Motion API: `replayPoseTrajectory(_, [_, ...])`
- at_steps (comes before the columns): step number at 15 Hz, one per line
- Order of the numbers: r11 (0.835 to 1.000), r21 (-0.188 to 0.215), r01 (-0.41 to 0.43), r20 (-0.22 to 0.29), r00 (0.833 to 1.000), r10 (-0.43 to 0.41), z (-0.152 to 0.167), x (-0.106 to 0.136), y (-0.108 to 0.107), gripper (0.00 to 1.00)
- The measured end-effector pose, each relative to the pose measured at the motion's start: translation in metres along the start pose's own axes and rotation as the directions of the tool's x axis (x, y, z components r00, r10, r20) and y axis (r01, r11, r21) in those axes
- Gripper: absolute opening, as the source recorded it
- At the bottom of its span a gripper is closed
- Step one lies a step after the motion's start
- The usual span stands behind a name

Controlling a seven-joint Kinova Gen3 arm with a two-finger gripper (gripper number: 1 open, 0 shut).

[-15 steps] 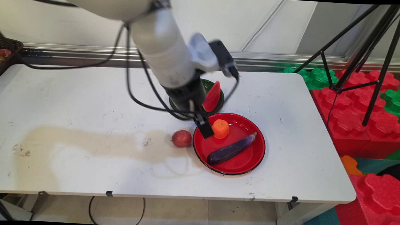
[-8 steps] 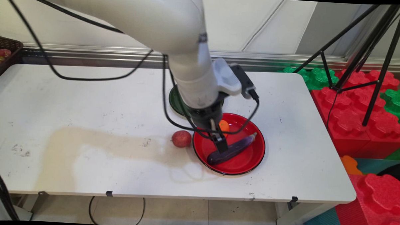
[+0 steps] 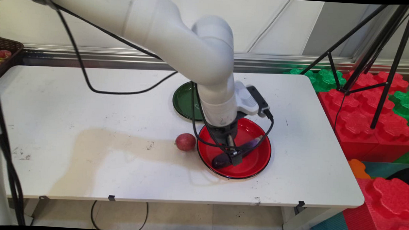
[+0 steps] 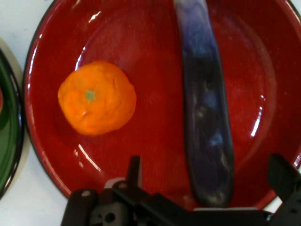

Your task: Pick up the eggplant from the red plate

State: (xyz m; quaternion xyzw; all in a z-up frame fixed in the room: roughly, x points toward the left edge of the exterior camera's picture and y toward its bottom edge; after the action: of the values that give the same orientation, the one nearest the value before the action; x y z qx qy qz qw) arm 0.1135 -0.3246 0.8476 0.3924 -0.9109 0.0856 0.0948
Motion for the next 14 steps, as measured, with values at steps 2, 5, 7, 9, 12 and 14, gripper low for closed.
replayPoseTrajectory(2, [1.0,-0.006,0.003,0.008,1.0,-0.003,0.016,0.004,0.0,1.0])
replayPoseTrajectory(5, [1.0,-0.014,0.011,0.015,1.0,-0.011,0.034,0.007,0.001,1.0])
replayPoseTrajectory(7, [1.0,-0.023,0.017,0.016,1.0,-0.016,0.046,0.009,0.003,1.0])
replayPoseTrajectory(9, [0.999,-0.029,0.022,0.012,1.0,-0.021,0.055,0.012,0.005,1.0])
replayPoseTrajectory(12, [0.999,-0.03,0.026,-0.003,1.0,-0.026,0.062,0.015,0.007,0.0])
replayPoseTrajectory(14, [0.999,-0.026,0.025,-0.021,0.999,-0.026,0.062,0.016,0.009,0.0])
